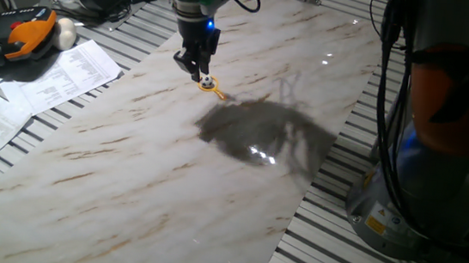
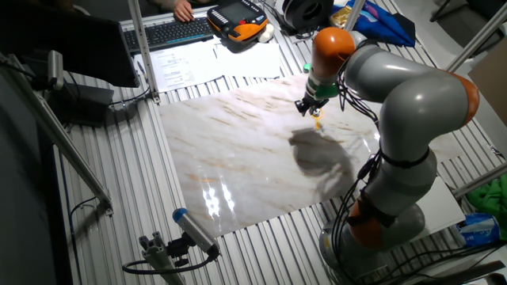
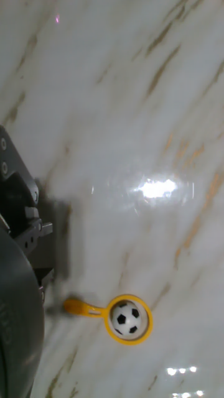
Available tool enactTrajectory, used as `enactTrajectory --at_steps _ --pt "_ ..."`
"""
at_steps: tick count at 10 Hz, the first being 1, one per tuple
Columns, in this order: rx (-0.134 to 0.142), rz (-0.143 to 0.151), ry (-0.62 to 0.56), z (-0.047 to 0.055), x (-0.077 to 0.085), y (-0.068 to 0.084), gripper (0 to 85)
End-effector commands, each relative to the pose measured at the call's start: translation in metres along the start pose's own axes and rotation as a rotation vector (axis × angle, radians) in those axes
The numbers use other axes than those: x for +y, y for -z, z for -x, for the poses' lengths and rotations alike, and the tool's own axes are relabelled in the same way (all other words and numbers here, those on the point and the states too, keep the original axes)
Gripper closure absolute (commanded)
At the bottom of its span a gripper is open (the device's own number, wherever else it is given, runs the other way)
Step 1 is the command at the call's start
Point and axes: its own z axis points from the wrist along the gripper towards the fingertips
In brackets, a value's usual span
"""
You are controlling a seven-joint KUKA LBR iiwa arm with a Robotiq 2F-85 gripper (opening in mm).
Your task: Attach the bubble ring to the ball
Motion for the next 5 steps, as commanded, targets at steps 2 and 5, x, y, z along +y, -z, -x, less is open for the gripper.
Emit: enactTrajectory --at_steps 2,5 --pt "-0.001 0.008 -0.009 -0.0045 0.0064 0.0091 51.0" --pt "0.008 0.013 -0.010 -0.0080 0.0086 0.0150 51.0"
